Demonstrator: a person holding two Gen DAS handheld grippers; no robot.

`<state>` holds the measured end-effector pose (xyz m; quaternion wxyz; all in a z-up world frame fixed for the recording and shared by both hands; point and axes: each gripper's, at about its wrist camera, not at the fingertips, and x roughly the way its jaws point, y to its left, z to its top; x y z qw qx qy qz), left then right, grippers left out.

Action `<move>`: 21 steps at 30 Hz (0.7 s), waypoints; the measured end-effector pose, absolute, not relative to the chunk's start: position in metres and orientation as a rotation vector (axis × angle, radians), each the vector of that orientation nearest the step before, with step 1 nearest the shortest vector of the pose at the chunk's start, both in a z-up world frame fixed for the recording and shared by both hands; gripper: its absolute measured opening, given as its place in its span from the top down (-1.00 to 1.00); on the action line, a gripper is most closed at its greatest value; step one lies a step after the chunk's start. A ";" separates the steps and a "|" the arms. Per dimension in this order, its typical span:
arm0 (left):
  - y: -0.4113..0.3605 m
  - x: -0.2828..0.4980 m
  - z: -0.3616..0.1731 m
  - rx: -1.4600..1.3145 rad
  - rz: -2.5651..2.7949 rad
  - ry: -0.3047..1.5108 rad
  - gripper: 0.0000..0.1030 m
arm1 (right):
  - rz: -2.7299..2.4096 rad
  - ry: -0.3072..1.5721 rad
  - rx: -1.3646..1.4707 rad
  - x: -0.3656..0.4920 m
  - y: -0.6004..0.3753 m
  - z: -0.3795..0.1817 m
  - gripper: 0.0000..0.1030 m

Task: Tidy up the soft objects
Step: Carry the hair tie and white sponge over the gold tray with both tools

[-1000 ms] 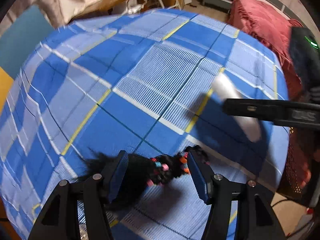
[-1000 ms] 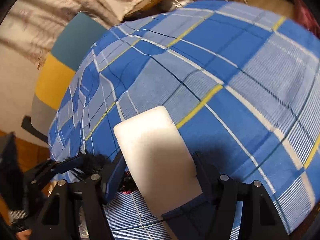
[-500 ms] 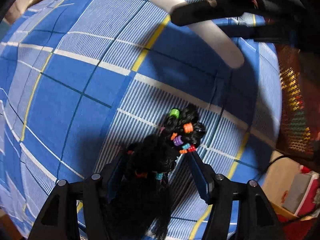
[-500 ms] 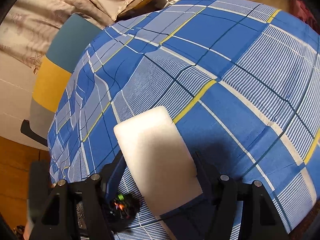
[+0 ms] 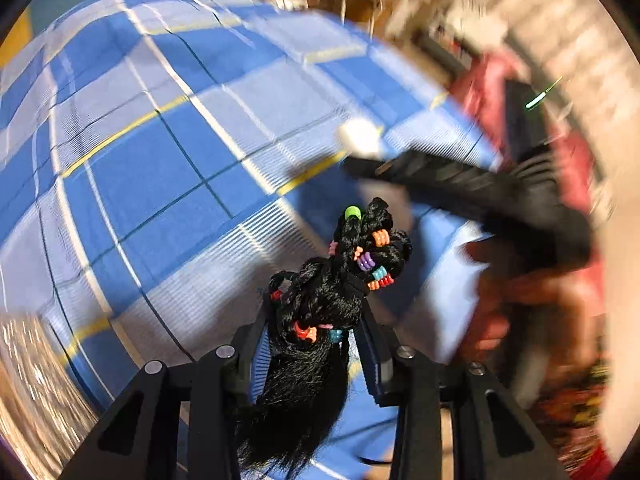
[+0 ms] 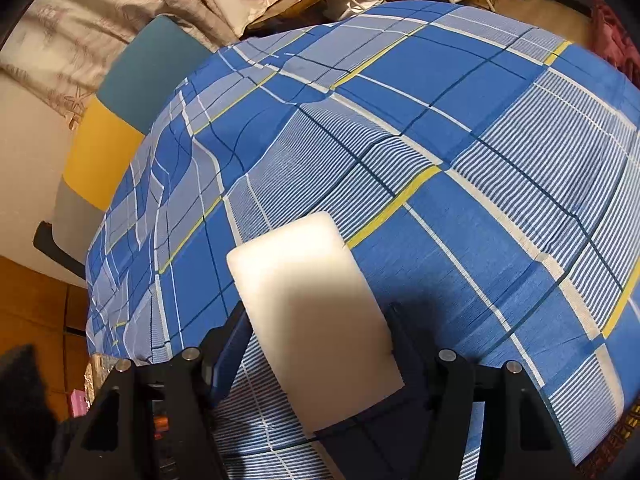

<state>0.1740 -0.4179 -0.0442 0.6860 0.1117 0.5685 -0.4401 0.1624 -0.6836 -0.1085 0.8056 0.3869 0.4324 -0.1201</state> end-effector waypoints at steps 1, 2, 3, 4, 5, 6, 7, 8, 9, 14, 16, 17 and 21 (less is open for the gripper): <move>-0.410 0.170 -0.036 0.208 -1.001 1.256 0.26 | -0.252 0.927 0.825 0.163 -0.682 -0.109 -0.32; -0.396 0.160 -0.023 0.153 -1.020 1.220 0.26 | -0.246 0.928 0.822 0.163 -0.681 -0.109 -0.31; -0.388 0.158 -0.016 0.121 -1.034 1.199 0.26 | -0.244 0.930 0.816 0.163 -0.680 -0.109 -0.31; -0.380 0.157 -0.007 0.085 -1.049 1.180 0.26 | -0.245 0.931 0.808 0.163 -0.678 -0.109 -0.31; -0.367 0.149 0.004 0.024 -1.076 1.158 0.26 | -0.246 0.932 0.800 0.163 -0.676 -0.109 -0.31; -0.361 0.145 0.009 -0.015 -1.101 1.148 0.26 | -0.246 0.933 0.793 0.164 -0.674 -0.109 -0.31; -0.349 0.138 0.016 -0.073 -1.132 1.131 0.26 | -0.250 0.936 0.784 0.164 -0.672 -0.110 -0.31; -0.338 0.136 0.019 -0.115 -1.147 1.120 0.26 | -0.252 0.943 0.776 0.165 -0.669 -0.111 -0.31; -0.326 0.133 0.022 -0.146 -1.152 1.114 0.26 | -0.248 0.954 0.766 0.166 -0.666 -0.114 -0.31; -0.256 0.137 0.040 -0.316 -1.105 1.051 0.26 | -0.238 0.953 0.706 0.169 -0.656 -0.110 -0.31; -0.227 0.138 0.048 -0.345 -1.083 1.021 0.26 | -0.227 0.934 0.707 0.168 -0.655 -0.107 -0.31; -0.205 0.138 0.055 -0.357 -1.051 1.003 0.26 | -0.226 0.926 0.708 0.168 -0.655 -0.105 -0.31; -0.127 0.150 0.058 -0.432 -0.871 0.934 0.26 | -0.228 0.891 0.708 0.165 -0.652 -0.098 -0.31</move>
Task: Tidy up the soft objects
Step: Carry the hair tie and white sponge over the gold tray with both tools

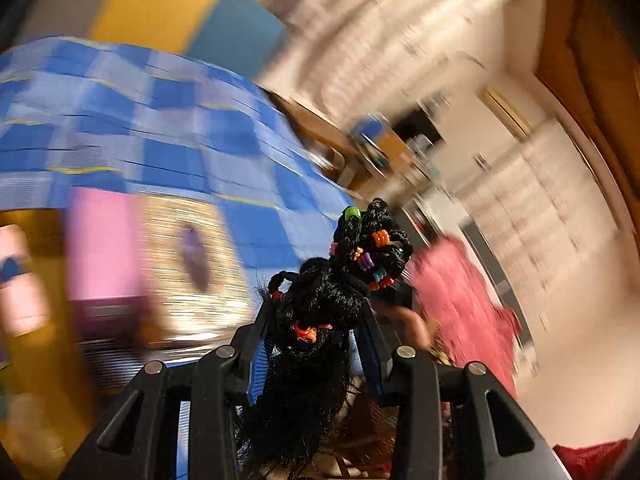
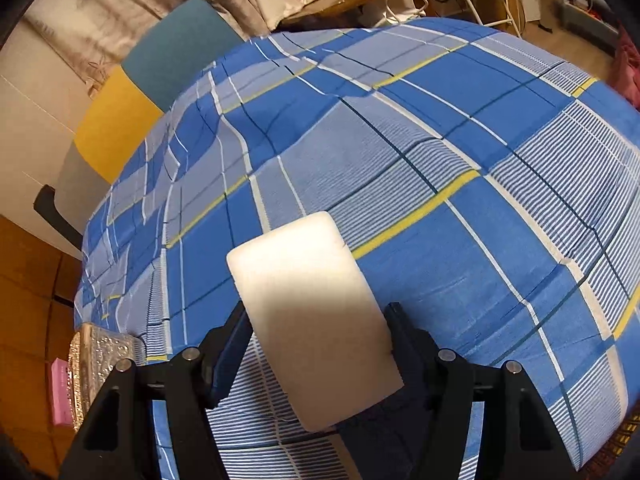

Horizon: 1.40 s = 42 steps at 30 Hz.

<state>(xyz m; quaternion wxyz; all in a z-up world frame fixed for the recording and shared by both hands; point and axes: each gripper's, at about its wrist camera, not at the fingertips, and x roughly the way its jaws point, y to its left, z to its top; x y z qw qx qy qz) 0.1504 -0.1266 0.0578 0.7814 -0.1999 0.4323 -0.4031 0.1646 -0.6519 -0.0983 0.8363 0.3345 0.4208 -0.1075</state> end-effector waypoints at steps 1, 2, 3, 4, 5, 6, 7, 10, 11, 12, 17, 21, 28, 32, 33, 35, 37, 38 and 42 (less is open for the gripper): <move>-0.112 0.152 0.055 -0.447 -0.829 0.923 0.26 | -0.228 0.875 0.701 0.164 -0.650 -0.094 -0.31; -0.091 0.156 0.049 -0.465 -0.774 0.919 0.26 | -0.227 0.859 0.692 0.163 -0.647 -0.090 -0.31; -0.081 0.160 0.039 -0.479 -0.736 0.924 0.26 | -0.229 0.843 0.678 0.161 -0.644 -0.085 -0.31; -0.069 0.162 0.031 -0.494 -0.695 0.930 0.26 | -0.228 0.825 0.665 0.159 -0.640 -0.079 -0.31; -0.057 0.163 0.022 -0.511 -0.658 0.939 0.25 | -0.222 0.801 0.661 0.155 -0.636 -0.073 -0.31; -0.043 0.166 0.008 -0.529 -0.608 0.941 0.25 | -0.218 0.782 0.658 0.151 -0.632 -0.067 -0.31; -0.037 0.167 0.000 -0.537 -0.574 0.944 0.25 | -0.213 0.758 0.648 0.145 -0.625 -0.059 -0.31; -0.007 0.173 -0.031 -0.585 -0.470 0.961 0.25 | -0.180 0.700 0.632 0.129 -0.602 -0.041 -0.31; -0.003 0.177 -0.039 -0.588 -0.437 0.967 0.25 | -0.158 0.688 0.627 0.123 -0.591 -0.035 -0.31; 0.003 0.180 -0.050 -0.606 -0.419 0.977 0.25 | -0.135 0.677 0.619 0.118 -0.578 -0.028 -0.31; 0.008 0.194 -0.088 -0.608 -0.325 1.017 0.23 | -0.008 0.634 0.556 0.101 -0.514 0.005 -0.31; 0.009 0.194 -0.100 -0.581 -0.269 1.053 0.01 | 0.106 0.611 0.527 0.097 -0.465 0.029 -0.31; 0.013 0.172 -0.074 -0.470 -0.279 0.944 -0.16 | 0.348 0.624 0.445 0.100 -0.356 0.054 -0.31; 0.021 0.151 -0.053 -0.417 -0.291 0.861 -0.16 | 0.462 0.693 0.376 0.111 -0.288 0.045 -0.31; 0.024 0.146 -0.050 -0.400 -0.284 0.844 -0.16 | 0.473 0.713 0.364 0.114 -0.275 0.041 -0.31; 0.026 0.136 -0.044 -0.359 -0.270 0.824 -0.16 | 0.506 0.785 0.368 0.126 -0.245 0.028 -0.31; 0.030 0.127 -0.041 -0.316 -0.257 0.804 -0.16 | 0.532 0.839 0.390 0.138 -0.224 0.014 -0.31; 0.032 0.124 -0.040 -0.297 -0.252 0.796 -0.16 | 0.536 0.863 0.390 0.145 -0.212 0.007 -0.31; 0.046 0.104 -0.035 -0.264 -0.218 0.782 -0.16 | 0.526 0.937 0.372 0.168 -0.170 -0.019 -0.32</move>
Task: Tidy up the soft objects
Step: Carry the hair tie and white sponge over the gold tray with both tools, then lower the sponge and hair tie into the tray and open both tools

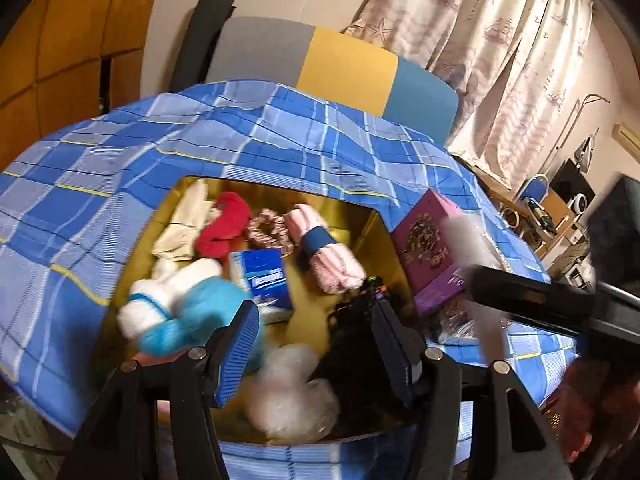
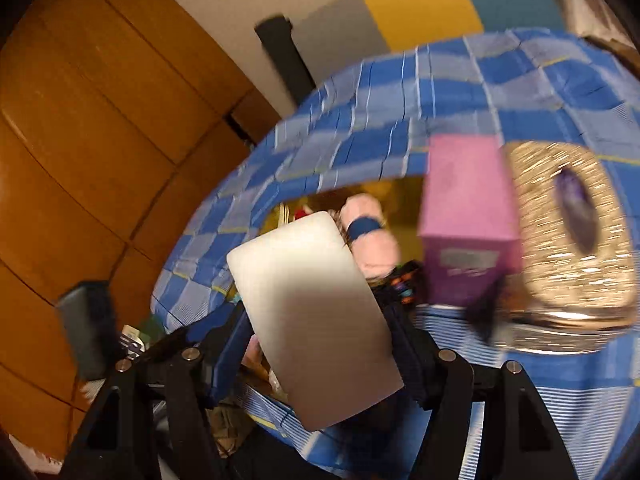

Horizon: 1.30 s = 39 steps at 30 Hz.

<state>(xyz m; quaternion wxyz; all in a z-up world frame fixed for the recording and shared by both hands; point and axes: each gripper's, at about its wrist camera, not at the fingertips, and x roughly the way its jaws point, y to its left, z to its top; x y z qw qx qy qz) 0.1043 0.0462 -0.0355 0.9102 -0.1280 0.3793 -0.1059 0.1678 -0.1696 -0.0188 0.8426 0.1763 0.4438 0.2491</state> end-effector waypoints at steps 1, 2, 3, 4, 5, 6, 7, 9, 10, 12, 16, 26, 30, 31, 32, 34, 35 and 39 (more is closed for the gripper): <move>0.051 0.100 -0.035 -0.258 -0.198 0.779 -0.16 | 0.515 0.949 0.364 0.172 -0.158 -0.024 -0.32; 0.054 0.098 -0.035 -0.253 -0.183 0.774 -0.16 | 0.501 0.957 0.348 0.178 -0.147 -0.029 -0.32; 0.059 0.094 -0.035 -0.233 -0.138 0.770 -0.16 | 0.490 0.963 0.330 0.184 -0.135 -0.034 -0.32; 0.062 0.093 -0.035 -0.222 -0.116 0.771 -0.16 | 0.472 0.974 0.314 0.190 -0.125 -0.039 -0.32; 0.068 0.090 -0.034 -0.212 -0.083 0.770 -0.16 | 0.457 0.983 0.303 0.196 -0.119 -0.043 -0.32; 0.074 0.087 -0.034 -0.214 -0.057 0.763 -0.16 | 0.440 0.993 0.291 0.203 -0.113 -0.049 -0.32; 0.081 0.084 -0.033 -0.220 -0.034 0.755 -0.16 | 0.409 1.008 0.270 0.210 -0.106 -0.057 -0.32; 0.092 0.081 -0.034 -0.228 0.001 0.743 -0.16 | 0.372 1.015 0.240 0.227 -0.099 -0.065 -0.32; 0.097 0.079 -0.034 -0.233 0.019 0.736 -0.16 | 0.359 1.022 0.228 0.234 -0.095 -0.070 -0.32; 0.107 0.076 -0.034 -0.246 0.056 0.737 -0.16 | 0.331 1.048 0.226 0.243 -0.091 -0.081 -0.33; 0.116 0.070 -0.034 -0.274 0.080 0.718 -0.16 | 0.276 1.064 0.189 0.254 -0.084 -0.093 -0.32; 0.116 0.063 -0.026 -0.231 0.196 0.690 -0.16 | 0.272 0.946 0.292 0.223 -0.107 -0.068 -0.68; 0.116 0.062 -0.025 -0.215 0.231 0.688 -0.16 | 0.283 0.839 0.268 0.198 -0.110 -0.049 -0.65; 0.117 0.061 -0.025 -0.216 0.238 0.686 -0.16 | 0.297 0.839 0.252 0.195 -0.107 -0.047 -0.52; 0.118 0.060 -0.024 -0.218 0.241 0.684 -0.16 | 0.314 0.854 0.232 0.195 -0.102 -0.048 -0.43; 0.119 0.058 -0.022 -0.218 0.253 0.676 -0.16 | 0.347 0.892 0.193 0.200 -0.091 -0.053 -0.22; 0.119 0.058 -0.022 -0.216 0.256 0.672 -0.16 | 0.347 0.921 0.174 0.204 -0.085 -0.060 -0.21; 0.121 0.054 -0.018 -0.191 0.280 0.660 -0.16 | 0.316 1.030 0.194 0.229 -0.082 -0.092 -0.21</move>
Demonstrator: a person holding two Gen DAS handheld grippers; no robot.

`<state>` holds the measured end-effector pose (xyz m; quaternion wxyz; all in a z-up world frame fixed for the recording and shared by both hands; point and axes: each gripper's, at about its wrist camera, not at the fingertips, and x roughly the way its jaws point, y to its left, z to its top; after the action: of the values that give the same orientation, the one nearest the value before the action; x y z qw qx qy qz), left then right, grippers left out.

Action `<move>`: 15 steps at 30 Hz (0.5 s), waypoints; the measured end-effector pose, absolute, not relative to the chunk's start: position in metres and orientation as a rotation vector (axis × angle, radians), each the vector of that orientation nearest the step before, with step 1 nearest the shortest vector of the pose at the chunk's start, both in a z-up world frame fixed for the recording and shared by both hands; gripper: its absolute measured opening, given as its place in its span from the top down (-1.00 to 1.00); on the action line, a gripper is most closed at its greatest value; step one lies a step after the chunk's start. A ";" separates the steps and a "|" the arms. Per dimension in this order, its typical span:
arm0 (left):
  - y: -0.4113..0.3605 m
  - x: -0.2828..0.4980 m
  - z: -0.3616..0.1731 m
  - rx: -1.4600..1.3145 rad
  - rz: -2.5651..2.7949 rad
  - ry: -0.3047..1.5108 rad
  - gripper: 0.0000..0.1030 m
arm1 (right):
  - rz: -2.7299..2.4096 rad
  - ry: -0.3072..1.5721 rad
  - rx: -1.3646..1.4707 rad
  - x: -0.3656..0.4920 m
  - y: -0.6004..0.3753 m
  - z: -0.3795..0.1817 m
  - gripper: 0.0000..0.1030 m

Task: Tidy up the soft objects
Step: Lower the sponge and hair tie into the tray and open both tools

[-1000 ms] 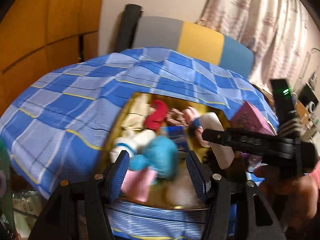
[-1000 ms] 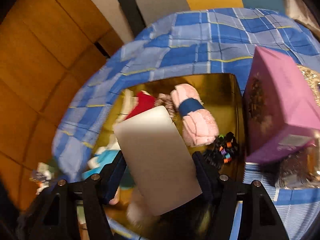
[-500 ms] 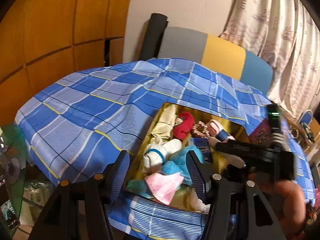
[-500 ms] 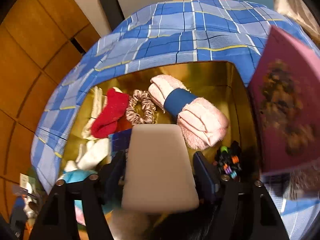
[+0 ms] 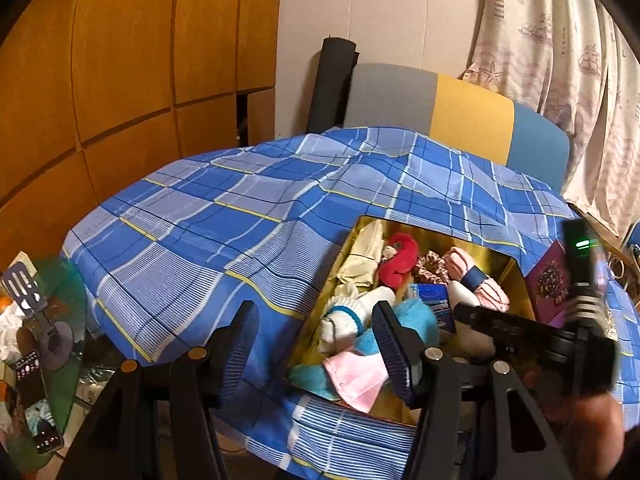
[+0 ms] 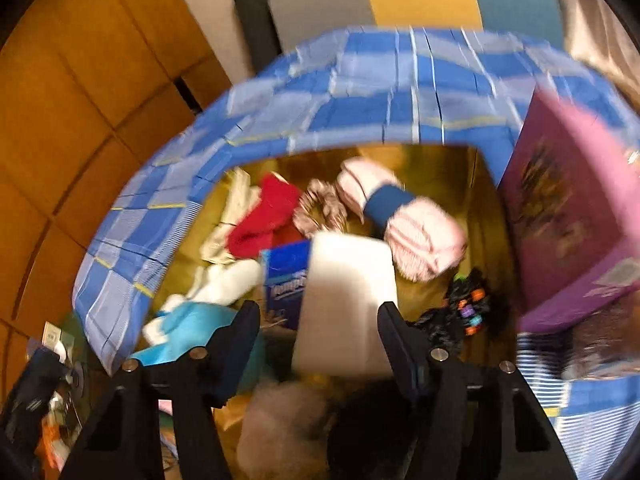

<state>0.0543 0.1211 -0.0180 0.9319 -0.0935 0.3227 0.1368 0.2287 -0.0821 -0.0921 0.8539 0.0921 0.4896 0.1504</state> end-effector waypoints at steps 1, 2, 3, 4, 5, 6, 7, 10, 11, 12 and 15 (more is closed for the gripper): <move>0.122 0.053 -0.017 -0.184 0.290 0.660 -0.16 | 0.320 1.044 0.196 0.232 -0.082 -0.098 -0.20; 0.122 0.053 -0.016 -0.179 0.297 0.663 -0.16 | 0.326 1.032 0.202 0.232 -0.083 -0.097 -0.20; 0.123 0.052 -0.015 -0.168 0.305 0.671 -0.16 | 0.328 1.013 0.210 0.228 -0.086 -0.093 -0.20; 0.123 0.052 -0.015 -0.159 0.308 0.675 -0.16 | 0.327 0.988 0.224 0.222 -0.089 -0.086 -0.23; 0.123 0.052 -0.015 -0.146 0.315 0.680 -0.16 | 0.324 0.964 0.240 0.215 -0.093 -0.077 -0.26; 0.123 0.052 -0.015 -0.134 0.328 0.688 -0.16 | 0.323 0.942 0.256 0.208 -0.097 -0.069 -0.36; 0.122 0.052 -0.015 -0.127 0.339 0.695 -0.16 | 0.323 0.911 0.272 0.199 -0.100 -0.060 -0.42; 0.120 0.053 -0.018 -0.110 0.346 0.736 -0.16 | 0.296 0.841 0.237 0.174 -0.101 -0.038 -0.69; 0.121 0.053 -0.019 -0.110 0.341 0.744 -0.16 | 0.276 0.826 0.208 0.165 -0.098 -0.033 -0.72; 0.120 0.052 -0.020 -0.116 0.330 0.756 -0.16 | 0.268 0.814 0.187 0.160 -0.098 -0.028 -0.74; 0.117 0.050 -0.019 -0.117 0.310 0.767 -0.16 | 0.231 0.797 0.107 0.144 -0.089 -0.019 -0.86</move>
<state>0.0497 0.1174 -0.0191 0.9139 -0.0569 0.3726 0.1506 0.1443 -0.0894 -0.0191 0.9139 0.0521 0.3868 0.1119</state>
